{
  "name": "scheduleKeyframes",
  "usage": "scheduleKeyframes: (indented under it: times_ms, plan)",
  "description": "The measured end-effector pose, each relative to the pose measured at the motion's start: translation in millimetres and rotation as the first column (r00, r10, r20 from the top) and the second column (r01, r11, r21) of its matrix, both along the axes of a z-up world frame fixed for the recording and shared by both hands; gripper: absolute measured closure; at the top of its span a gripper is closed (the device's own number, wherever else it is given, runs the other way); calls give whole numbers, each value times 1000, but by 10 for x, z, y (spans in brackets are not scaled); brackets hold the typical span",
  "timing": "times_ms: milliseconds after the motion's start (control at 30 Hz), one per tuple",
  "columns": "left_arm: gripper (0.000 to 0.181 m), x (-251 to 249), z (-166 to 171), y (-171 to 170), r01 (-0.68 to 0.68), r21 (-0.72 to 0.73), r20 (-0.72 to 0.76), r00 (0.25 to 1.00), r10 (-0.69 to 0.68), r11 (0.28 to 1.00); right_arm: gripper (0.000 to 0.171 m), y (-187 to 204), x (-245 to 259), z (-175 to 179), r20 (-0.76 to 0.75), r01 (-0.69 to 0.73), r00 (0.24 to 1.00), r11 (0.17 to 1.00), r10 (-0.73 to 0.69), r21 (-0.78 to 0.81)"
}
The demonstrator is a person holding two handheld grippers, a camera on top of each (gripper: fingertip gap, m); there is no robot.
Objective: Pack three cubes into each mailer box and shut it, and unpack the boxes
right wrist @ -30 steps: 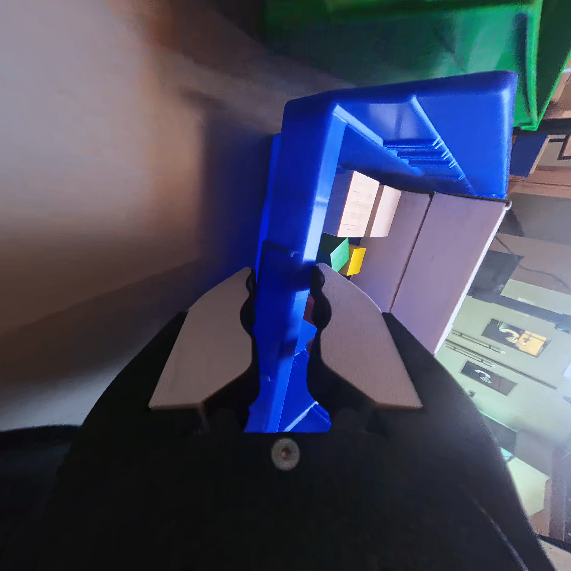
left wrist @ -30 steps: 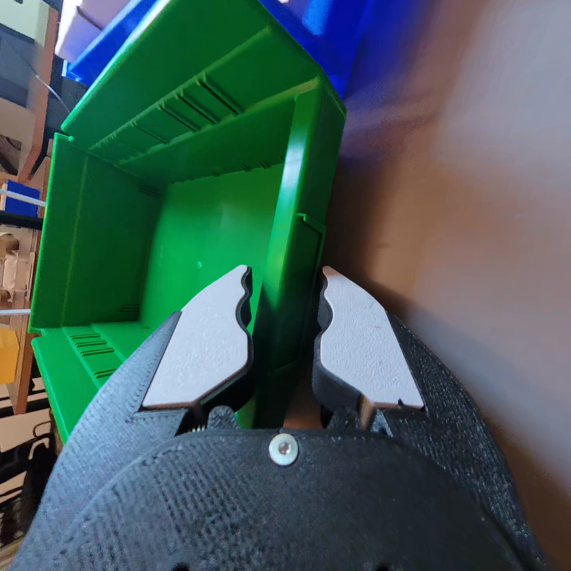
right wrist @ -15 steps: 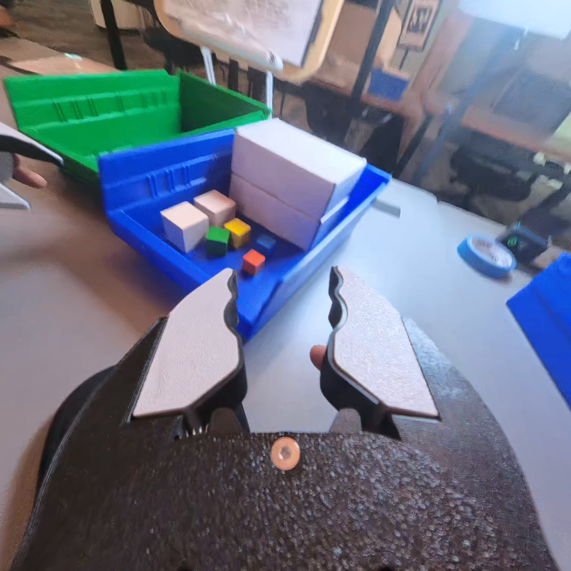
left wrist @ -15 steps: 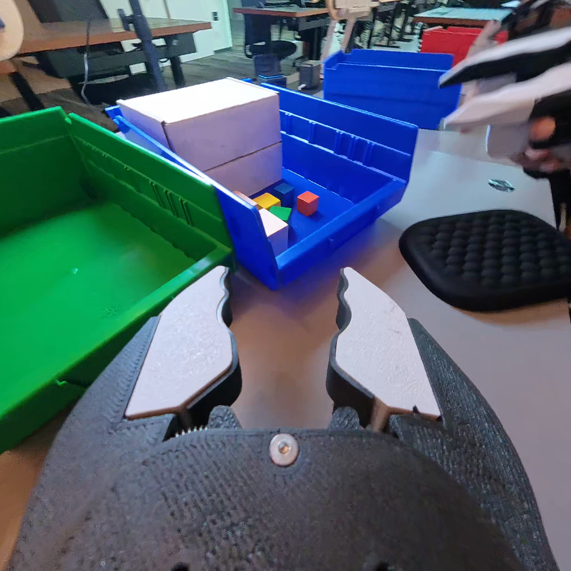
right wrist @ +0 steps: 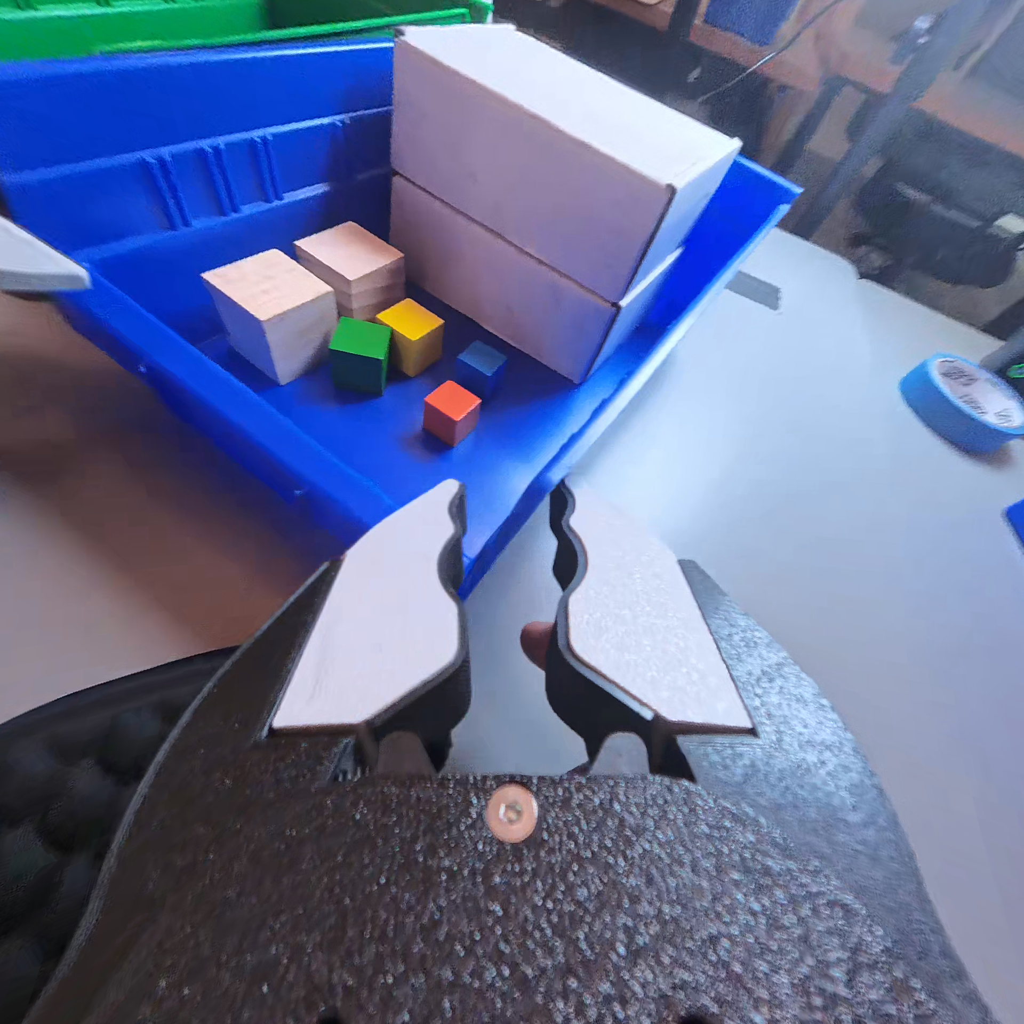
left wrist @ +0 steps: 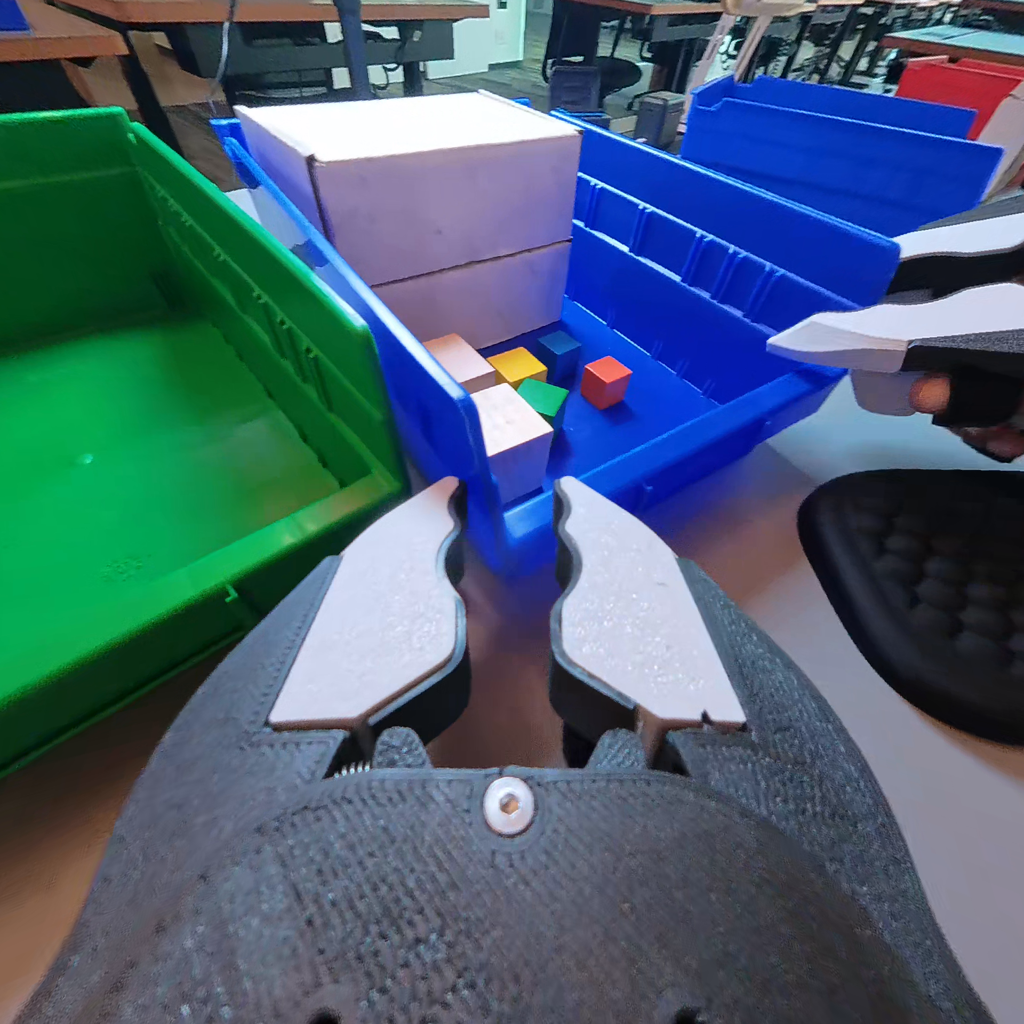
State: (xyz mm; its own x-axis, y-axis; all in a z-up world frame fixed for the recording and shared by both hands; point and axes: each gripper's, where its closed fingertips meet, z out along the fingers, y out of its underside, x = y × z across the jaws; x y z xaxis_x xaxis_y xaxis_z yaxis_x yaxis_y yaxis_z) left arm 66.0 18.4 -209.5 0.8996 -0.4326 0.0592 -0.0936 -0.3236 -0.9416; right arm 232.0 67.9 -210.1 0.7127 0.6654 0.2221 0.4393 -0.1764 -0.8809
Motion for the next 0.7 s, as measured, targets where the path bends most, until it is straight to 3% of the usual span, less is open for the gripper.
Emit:
scheduleKeyframes:
  times_ms: [67,400,567,700]
  plan:
    - [169,-43,-6,31,-15,10,-40,999,16,1000,150,23,48,7,52,35,998,998,-38,60]
    - [170,108,332,-83,80,165,-213,976,-44,983,162,-183,244,338,-50,135,990,977,-129,163]
    - [172,82,552,-164,73,229,-204,979,-25,971,162,-378,245,481,-60,161,987,959,-151,234]
    - [173,-8,938,-263,41,321,-176,984,17,946,161,-548,158,723,-69,132,991,942,-116,308]
